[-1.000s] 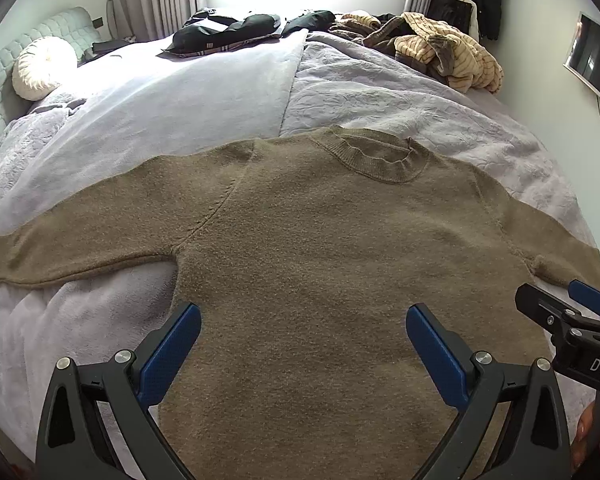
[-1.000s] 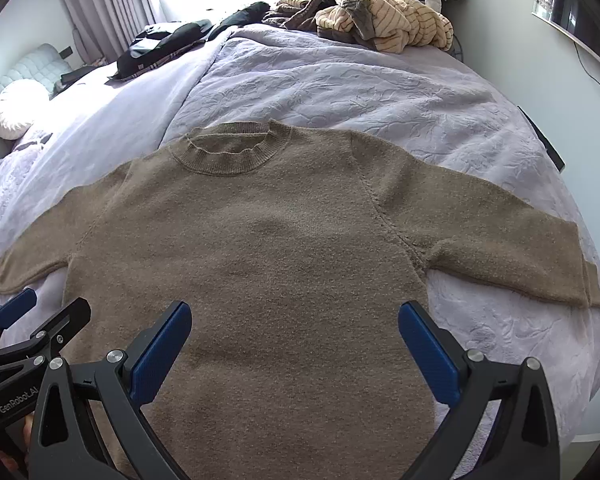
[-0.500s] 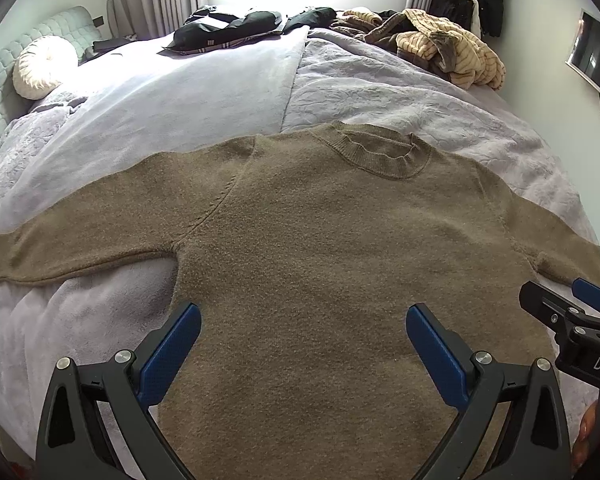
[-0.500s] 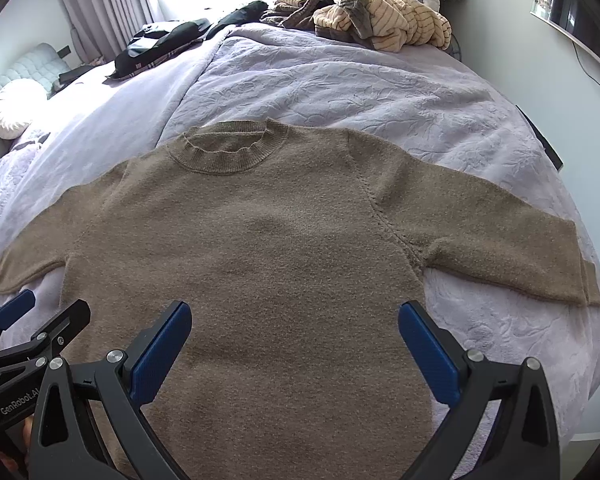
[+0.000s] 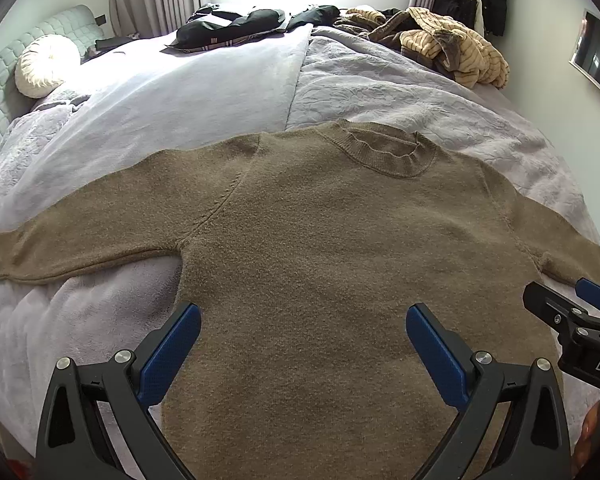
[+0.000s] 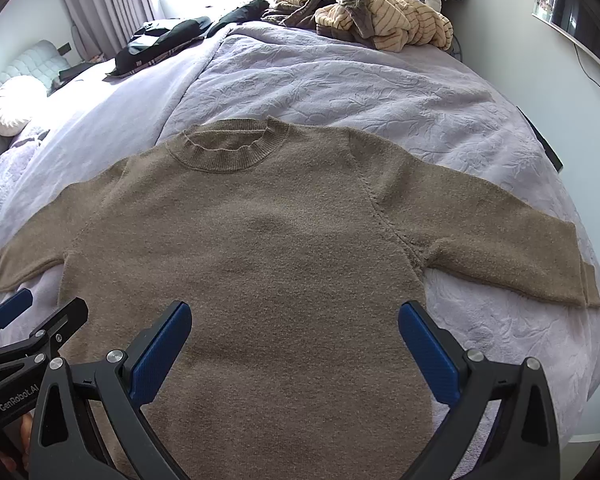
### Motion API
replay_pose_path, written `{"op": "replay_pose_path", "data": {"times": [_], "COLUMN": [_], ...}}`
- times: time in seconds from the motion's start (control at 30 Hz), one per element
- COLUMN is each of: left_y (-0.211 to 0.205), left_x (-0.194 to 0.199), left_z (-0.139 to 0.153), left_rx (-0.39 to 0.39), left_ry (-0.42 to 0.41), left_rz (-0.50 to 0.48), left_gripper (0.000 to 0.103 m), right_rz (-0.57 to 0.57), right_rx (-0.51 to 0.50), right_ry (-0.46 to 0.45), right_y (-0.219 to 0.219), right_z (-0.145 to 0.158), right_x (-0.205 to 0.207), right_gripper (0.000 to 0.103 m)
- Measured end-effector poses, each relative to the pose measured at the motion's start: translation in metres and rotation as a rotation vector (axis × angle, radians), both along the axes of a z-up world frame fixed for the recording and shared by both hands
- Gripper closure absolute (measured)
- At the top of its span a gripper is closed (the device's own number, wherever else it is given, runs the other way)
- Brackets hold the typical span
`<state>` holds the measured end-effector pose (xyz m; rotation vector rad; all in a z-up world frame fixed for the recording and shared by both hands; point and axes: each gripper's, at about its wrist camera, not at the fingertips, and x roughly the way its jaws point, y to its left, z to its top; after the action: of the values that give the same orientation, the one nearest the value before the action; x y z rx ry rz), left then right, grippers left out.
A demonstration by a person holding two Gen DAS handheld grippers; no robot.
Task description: Fold small clothes
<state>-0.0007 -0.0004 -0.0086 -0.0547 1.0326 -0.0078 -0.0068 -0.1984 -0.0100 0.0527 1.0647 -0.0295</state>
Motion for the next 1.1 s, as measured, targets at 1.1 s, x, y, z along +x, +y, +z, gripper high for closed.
{"op": "replay_pose_path", "data": {"times": [1.1], "left_y": [-0.0012], "left_x": [0.0023], "left_z": [-0.0037], "left_rx": [0.004], "left_ry": [0.007], "left_rz": [-0.003], "left_gripper": [0.0], "right_rz": [0.002], "right_rx": [-0.027], "right_ry": [0.014], "right_y": [-0.0006], "right_z": [-0.0035], "right_x": [0.0036], "right_gripper": [0.0]}}
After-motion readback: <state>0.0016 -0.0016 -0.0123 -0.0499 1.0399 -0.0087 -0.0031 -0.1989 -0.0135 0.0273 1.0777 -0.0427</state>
